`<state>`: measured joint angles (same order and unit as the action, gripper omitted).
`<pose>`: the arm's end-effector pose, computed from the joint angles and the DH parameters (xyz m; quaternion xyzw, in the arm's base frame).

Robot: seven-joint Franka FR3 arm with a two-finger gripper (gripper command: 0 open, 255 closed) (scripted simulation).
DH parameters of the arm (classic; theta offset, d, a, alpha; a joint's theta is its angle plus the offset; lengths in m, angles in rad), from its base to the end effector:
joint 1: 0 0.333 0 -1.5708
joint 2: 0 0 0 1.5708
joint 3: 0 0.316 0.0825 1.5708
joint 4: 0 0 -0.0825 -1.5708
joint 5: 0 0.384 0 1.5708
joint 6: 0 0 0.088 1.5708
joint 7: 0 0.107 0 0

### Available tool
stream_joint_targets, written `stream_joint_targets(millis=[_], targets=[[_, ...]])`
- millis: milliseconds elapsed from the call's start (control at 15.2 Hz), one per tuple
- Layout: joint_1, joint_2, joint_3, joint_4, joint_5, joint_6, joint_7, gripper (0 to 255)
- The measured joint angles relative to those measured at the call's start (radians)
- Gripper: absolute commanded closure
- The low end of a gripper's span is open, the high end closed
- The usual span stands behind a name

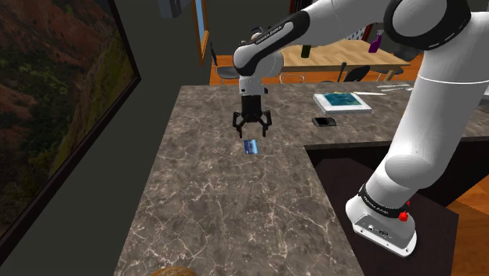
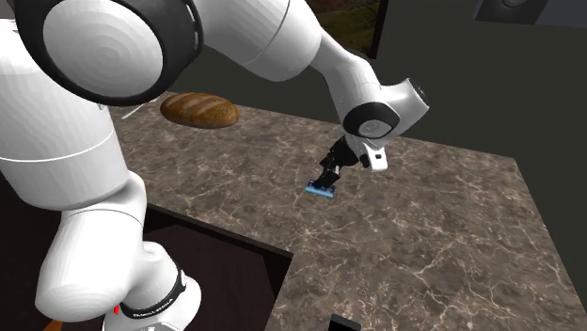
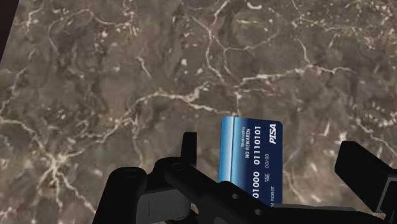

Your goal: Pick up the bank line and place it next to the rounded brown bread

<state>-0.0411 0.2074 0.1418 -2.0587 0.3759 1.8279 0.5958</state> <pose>0.5260 0.0820 0.3147 -0.9068 0.3156 0.2623 0.0967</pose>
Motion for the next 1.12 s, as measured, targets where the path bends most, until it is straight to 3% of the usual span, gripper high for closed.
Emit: stream_joint_targets(millis=[528,924,990,1122], targets=[[0.017,0.049,0.013,-0.055,0.031,0.095,0.001,0],[0.019,0.051,0.014,-0.063,0.034,0.106,-0.001,0],[0.019,0.051,0.014,-0.063,0.034,0.106,-0.001,255],[0.019,0.051,0.014,-0.062,0.034,0.106,-0.001,255]])
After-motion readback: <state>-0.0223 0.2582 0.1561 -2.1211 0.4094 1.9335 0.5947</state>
